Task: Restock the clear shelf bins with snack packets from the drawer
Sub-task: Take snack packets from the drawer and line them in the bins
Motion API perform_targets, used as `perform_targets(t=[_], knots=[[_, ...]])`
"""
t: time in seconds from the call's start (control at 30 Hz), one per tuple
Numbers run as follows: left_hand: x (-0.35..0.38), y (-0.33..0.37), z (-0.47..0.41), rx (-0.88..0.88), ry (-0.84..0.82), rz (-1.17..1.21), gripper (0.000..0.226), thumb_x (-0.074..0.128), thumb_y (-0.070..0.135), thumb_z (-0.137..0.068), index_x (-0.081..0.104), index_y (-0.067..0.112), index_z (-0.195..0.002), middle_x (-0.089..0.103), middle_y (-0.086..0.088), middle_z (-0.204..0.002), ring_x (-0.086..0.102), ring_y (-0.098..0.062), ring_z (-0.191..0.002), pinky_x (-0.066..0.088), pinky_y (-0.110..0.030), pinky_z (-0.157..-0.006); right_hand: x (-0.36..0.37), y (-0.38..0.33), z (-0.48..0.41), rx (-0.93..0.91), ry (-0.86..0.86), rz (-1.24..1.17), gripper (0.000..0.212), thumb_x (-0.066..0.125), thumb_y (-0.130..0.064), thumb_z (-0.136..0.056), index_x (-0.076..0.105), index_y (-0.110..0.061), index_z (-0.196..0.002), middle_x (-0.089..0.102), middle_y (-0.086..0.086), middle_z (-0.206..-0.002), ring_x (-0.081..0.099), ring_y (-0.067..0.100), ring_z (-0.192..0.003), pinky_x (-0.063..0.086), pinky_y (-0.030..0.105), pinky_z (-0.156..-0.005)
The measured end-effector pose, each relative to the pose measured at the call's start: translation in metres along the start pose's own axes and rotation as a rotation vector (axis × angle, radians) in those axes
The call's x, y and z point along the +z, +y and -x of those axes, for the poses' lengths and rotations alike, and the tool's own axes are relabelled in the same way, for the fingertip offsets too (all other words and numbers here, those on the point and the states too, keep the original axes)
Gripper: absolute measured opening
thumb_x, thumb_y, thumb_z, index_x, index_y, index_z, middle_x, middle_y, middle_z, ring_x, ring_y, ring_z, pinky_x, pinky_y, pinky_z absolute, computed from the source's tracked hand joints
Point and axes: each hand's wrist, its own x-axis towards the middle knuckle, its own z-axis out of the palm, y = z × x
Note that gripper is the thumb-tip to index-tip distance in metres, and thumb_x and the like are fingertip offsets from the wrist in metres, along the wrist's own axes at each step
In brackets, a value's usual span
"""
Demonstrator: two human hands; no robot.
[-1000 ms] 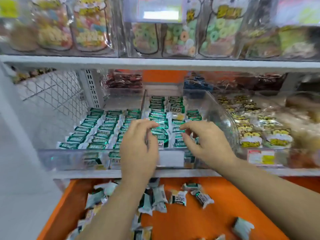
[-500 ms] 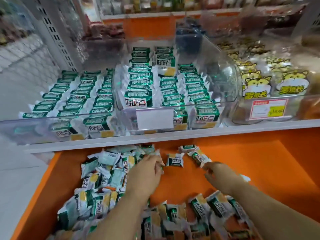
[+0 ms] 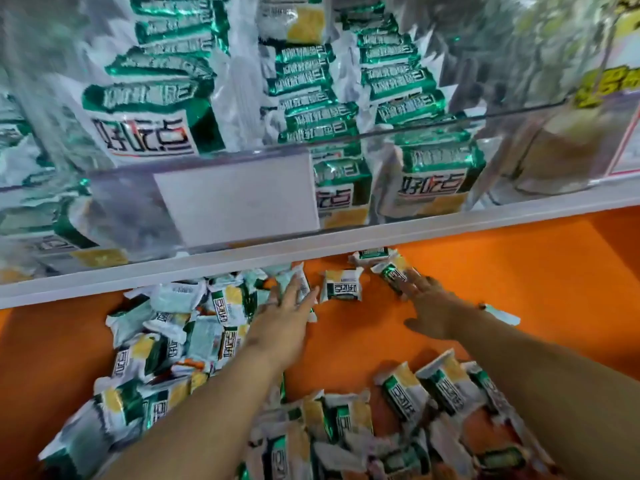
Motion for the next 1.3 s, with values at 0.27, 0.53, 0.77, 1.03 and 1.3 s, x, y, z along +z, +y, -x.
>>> perform_targets(t=[0.27,0.53,0.77,1.03,1.3], knots=[[0.012,0.003,-0.018,-0.011,0.039,-0.023,0.077,0.051,0.010,-0.091,0.008,0.028,-0.152,-0.005,-0.002,-0.158,0.020,-0.037,-0.140,0.034,-0.044,-0.109,0.009,-0.001,0.004,0.058,0.157,0.002,0.069,0.052,-0.030,-0.093,0.015,-0.026,-0.151,0.026,0.008,-0.153,0.023,0.030,-0.140,0.031,0.042,-0.109],[0.024,-0.005,-0.004,0.138,0.129,-0.006,0.023,0.053,0.009,-0.090,0.053,0.020,-0.110,0.027,-0.003,-0.131,0.040,-0.026,-0.116,0.044,-0.034,-0.086,0.001,-0.003,0.007,0.017,0.157,-0.055,0.052,0.055,-0.028,-0.092,0.038,-0.028,-0.142,0.008,-0.001,-0.158,0.020,0.027,-0.140,0.035,0.040,-0.107],[0.015,-0.012,-0.007,0.093,0.228,0.554,0.024,0.065,0.016,-0.084,0.045,0.021,-0.072,0.036,0.012,-0.096,0.049,-0.008,-0.078,0.038,-0.017,-0.067,0.008,-0.009,0.006,0.042,0.182,-0.024,0.065,0.052,-0.026,-0.096,0.017,-0.029,-0.150,0.029,0.011,-0.147,0.034,0.031,-0.132,0.043,0.040,-0.101],[0.004,-0.002,-0.013,-0.336,-0.159,1.422,0.009,0.042,0.018,-0.098,0.049,0.016,-0.104,0.063,-0.012,-0.102,0.061,-0.025,-0.089,0.050,-0.034,-0.069,0.008,-0.014,0.008,0.084,0.066,-0.049,0.073,0.066,-0.028,-0.088,0.024,-0.015,-0.146,0.032,0.008,-0.150,0.046,0.028,-0.129,0.045,0.036,-0.098],[0.004,0.008,-0.013,-0.466,-0.207,1.630,0.036,0.037,0.038,-0.101,0.053,0.012,-0.120,0.071,-0.012,-0.091,0.066,-0.024,-0.079,0.050,-0.032,-0.068,-0.024,-0.014,0.008,0.025,-0.203,-1.212,0.032,0.070,-0.014,-0.085,0.059,-0.006,-0.114,0.068,0.012,-0.108,0.064,0.021,-0.096,0.056,0.032,-0.083]])
